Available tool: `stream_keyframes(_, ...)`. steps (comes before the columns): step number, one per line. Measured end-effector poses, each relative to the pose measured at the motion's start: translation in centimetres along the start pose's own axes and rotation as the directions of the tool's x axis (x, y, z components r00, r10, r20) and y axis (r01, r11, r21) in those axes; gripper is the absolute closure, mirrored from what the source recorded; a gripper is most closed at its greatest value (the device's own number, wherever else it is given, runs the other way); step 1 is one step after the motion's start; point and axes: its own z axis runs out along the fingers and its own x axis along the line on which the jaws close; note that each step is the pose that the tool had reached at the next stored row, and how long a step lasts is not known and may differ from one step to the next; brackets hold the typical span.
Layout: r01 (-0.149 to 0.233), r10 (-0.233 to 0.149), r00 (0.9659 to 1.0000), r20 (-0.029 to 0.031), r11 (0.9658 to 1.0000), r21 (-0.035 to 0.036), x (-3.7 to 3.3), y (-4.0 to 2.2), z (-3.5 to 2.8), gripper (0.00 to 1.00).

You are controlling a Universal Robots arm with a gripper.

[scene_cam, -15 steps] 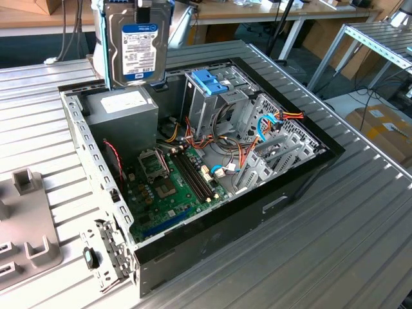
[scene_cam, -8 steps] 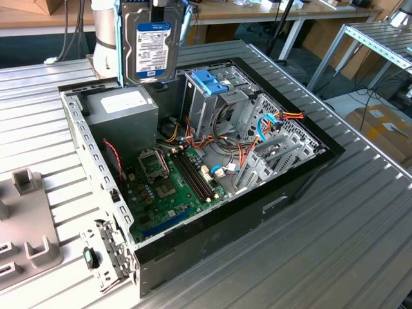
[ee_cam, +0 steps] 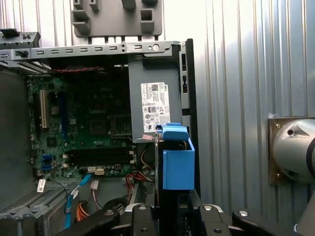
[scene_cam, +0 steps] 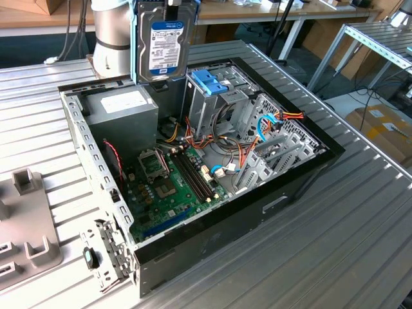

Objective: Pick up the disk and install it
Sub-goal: 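Pick up the disk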

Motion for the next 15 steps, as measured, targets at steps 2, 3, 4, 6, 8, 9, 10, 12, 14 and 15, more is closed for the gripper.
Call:
stream_keyframes(2,0.000,0.000,1.0000,0.0000,1.0000,0.0000,-0.06,-0.52,0.01,0.65)
stream_keyframes(3,0.000,0.000,1.0000,0.0000,1.0000,0.0000,-0.07,-0.69,0.02,0.65)
stream_keyframes(4,0.000,0.000,1.0000,0.0000,1.0000,0.0000,-0.09,-0.90,0.02,0.65)
stream_keyframes(6,0.000,0.000,1.0000,-0.0001,1.0000,-0.0001,-0.12,-1.20,0.02,0.65)
stream_keyframes(8,0.000,0.000,1.0000,0.0000,1.0000,0.0000,-0.15,-1.60,0.03,0.65)
stream_keyframes(9,0.000,0.000,1.0000,0.0000,1.0000,0.0000,-0.17,-1.90,0.04,0.65)
stream_keyframes(10,0.000,0.000,1.0000,0.0000,1.0000,0.0000,-0.18,-2.07,0.05,0.65)
stream_keyframes(12,0.000,0.000,1.0000,0.0000,1.0000,0.0000,-0.20,-2.41,0.05,0.65)
stream_keyframes(14,0.000,0.000,1.0000,0.0000,1.0000,0.0000,-0.22,-2.64,0.06,0.65)
stream_keyframes(15,0.000,0.000,1.0000,0.0000,1.0000,0.0000,-0.23,-2.79,0.06,0.65)
